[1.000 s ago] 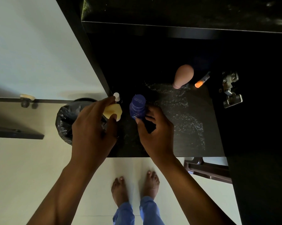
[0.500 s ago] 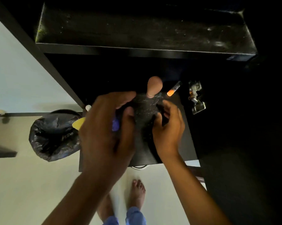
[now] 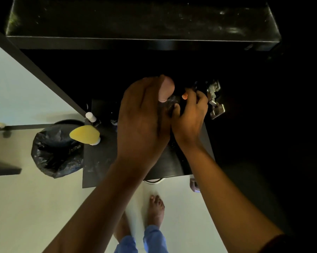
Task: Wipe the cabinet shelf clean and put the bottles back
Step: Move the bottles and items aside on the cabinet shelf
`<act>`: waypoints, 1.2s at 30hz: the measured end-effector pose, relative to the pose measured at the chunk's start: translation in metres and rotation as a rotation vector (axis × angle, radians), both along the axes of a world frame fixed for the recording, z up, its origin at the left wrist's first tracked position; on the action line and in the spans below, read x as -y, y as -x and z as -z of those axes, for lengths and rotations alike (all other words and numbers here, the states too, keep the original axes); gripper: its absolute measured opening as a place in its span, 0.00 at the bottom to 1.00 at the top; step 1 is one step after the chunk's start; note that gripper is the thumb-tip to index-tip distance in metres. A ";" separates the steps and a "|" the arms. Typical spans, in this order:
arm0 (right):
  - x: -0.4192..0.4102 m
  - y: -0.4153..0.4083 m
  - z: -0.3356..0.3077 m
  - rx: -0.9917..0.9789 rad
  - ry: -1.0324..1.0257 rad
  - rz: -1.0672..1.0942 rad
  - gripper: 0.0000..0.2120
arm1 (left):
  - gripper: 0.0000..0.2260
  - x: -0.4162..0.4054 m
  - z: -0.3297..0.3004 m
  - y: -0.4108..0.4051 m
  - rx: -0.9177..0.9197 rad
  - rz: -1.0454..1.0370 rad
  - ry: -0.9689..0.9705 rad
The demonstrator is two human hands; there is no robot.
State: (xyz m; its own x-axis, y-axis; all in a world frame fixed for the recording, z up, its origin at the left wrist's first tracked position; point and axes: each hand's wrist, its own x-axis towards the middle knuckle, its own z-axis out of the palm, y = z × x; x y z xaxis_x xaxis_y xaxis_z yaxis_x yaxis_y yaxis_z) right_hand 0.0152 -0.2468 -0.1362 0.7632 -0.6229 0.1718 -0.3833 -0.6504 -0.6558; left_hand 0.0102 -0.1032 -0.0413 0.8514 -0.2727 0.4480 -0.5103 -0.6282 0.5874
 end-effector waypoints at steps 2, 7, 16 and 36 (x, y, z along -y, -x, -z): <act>-0.004 0.004 0.001 0.018 -0.005 0.012 0.25 | 0.20 -0.010 0.010 0.007 0.043 -0.034 0.016; -0.010 0.005 0.004 0.030 -0.043 0.009 0.26 | 0.24 -0.029 0.039 0.024 -0.096 -0.120 -0.016; -0.037 0.020 -0.009 0.233 -0.075 0.008 0.13 | 0.24 -0.027 0.073 0.027 -0.242 -0.106 -0.158; -0.056 -0.001 -0.012 -0.159 -0.697 -0.184 0.11 | 0.19 -0.032 0.088 0.029 -0.381 -0.121 0.155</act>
